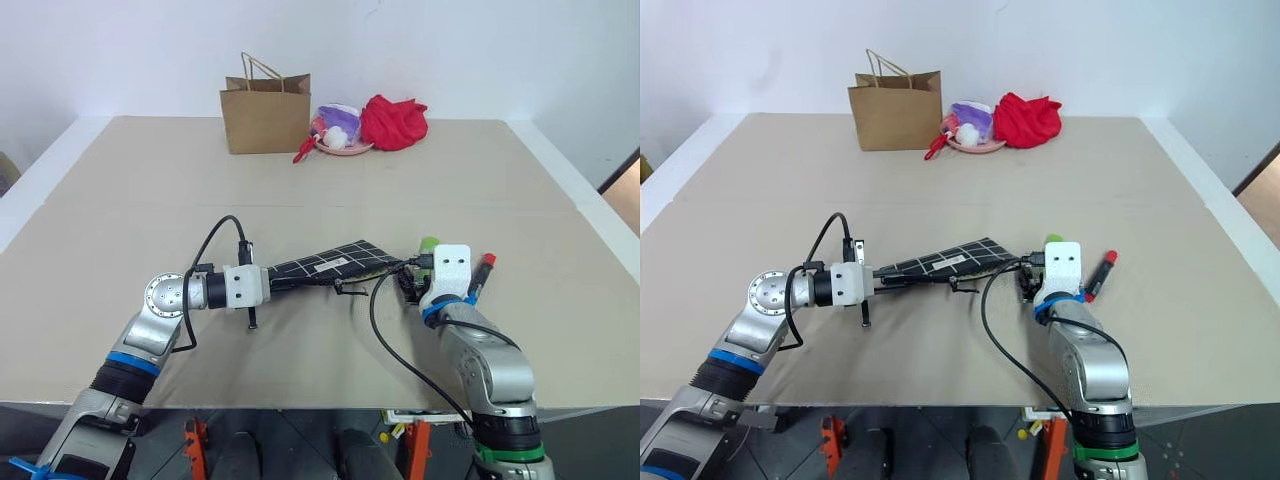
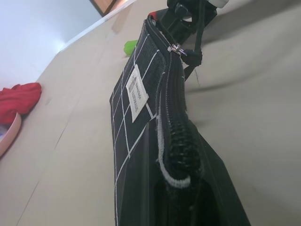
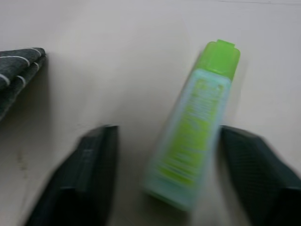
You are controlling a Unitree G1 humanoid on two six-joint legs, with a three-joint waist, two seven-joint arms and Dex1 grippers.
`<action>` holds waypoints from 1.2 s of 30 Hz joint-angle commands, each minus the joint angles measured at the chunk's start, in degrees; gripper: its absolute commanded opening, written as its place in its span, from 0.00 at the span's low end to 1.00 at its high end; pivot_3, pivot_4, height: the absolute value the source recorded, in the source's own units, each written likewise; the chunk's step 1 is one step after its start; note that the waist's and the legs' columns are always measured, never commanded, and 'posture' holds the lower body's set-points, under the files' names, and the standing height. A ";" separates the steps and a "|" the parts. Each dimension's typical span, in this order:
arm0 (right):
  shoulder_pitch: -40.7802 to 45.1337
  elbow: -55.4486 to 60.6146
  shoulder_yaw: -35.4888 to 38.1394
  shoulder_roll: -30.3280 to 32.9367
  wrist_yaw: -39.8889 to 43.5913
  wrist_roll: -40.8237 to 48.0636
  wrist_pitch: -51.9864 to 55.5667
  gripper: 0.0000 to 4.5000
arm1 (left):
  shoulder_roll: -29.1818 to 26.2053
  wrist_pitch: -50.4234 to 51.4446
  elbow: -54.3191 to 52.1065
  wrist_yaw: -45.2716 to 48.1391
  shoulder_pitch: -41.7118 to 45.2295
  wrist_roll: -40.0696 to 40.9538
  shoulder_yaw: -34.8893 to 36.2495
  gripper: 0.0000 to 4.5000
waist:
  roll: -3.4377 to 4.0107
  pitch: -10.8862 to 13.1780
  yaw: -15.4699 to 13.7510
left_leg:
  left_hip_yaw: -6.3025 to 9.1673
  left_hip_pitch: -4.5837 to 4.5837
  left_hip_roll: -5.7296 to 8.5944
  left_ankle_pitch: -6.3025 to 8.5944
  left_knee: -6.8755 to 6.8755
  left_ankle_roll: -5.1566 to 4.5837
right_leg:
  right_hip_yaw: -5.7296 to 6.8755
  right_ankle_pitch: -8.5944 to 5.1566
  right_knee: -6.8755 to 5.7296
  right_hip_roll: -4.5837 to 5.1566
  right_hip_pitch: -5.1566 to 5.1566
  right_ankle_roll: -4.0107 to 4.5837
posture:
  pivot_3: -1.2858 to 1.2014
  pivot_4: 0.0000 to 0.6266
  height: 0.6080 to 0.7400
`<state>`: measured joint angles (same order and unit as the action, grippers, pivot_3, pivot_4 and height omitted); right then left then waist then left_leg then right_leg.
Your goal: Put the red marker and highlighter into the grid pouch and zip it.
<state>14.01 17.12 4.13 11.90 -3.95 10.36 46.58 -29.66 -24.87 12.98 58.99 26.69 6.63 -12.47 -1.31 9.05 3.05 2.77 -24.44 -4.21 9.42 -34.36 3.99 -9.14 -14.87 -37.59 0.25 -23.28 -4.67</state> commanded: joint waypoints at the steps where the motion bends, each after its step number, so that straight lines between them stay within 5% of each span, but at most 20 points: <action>1: -0.78 -0.93 0.55 -0.33 -1.23 -1.98 1.75 0.34 | -0.03 -0.85 -0.28 -0.55 1.17 0.15 1.19 0.00 | -0.01 -0.01 -0.16 | 0.00 0.00 0.00 0.00 0.00 0.00 | 0.00 0.00 0.00 0.00 0.00 0.00 | 0.52 0.24 1.00; 3: -1.03 -0.70 0.16 -0.18 -0.90 -2.52 1.98 0.23 | -0.05 -0.91 -0.06 -0.58 1.33 0.08 1.21 0.00 | -0.05 -0.03 -0.19 | 0.00 -0.01 0.00 0.00 -0.01 0.00 | -0.01 0.00 0.01 0.01 0.02 0.00 | 0.52 0.24 1.00; 12: -0.53 1.43 0.22 2.96 2.85 -3.31 -0.02 0.23 | -0.17 -1.07 0.82 -0.50 1.89 0.39 1.50 0.00 | -0.05 -0.03 -0.19 | 0.00 -0.01 0.00 0.00 0.00 0.00 | 0.00 -0.02 0.01 0.01 0.00 0.00 | 0.52 0.24 1.00; 21: -0.18 11.43 10.15 23.17 31.64 9.46 -14.24 0.23 | -0.90 0.04 0.82 3.87 2.17 4.39 2.28 0.00 | 0.09 0.06 0.22 | 0.03 -0.07 0.07 0.06 0.14 -0.09 | 0.00 -0.05 0.04 0.04 -0.08 -0.26 | 0.52 0.24 1.00; 27: -0.67 11.56 15.71 32.10 49.32 24.20 -11.94 0.23 | -0.85 -1.13 1.54 6.56 3.09 5.57 2.67 0.00 | 0.15 0.16 0.32 | 0.10 -0.10 0.07 0.06 0.17 -0.09 | 0.04 -0.09 0.05 0.05 -0.03 -0.31 | 0.52 0.24 1.00; 36: -9.47 12.04 16.52 43.43 64.73 31.85 -8.34 0.23 | -0.81 -2.40 -0.36 8.85 2.38 6.48 2.44 0.00 | 0.15 0.17 0.03 | 0.12 -0.11 0.08 0.06 0.06 -0.08 | 0.06 -0.09 0.05 0.06 -0.02 -0.30 | 0.52 0.24 1.00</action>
<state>4.86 27.81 18.84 53.57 58.40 40.54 38.23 -30.17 -26.15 14.72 67.55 28.91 11.78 -10.98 -1.16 9.21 3.08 2.89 -24.55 -4.13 9.48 -34.32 3.90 -9.08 -14.97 -37.54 0.31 -23.30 -4.94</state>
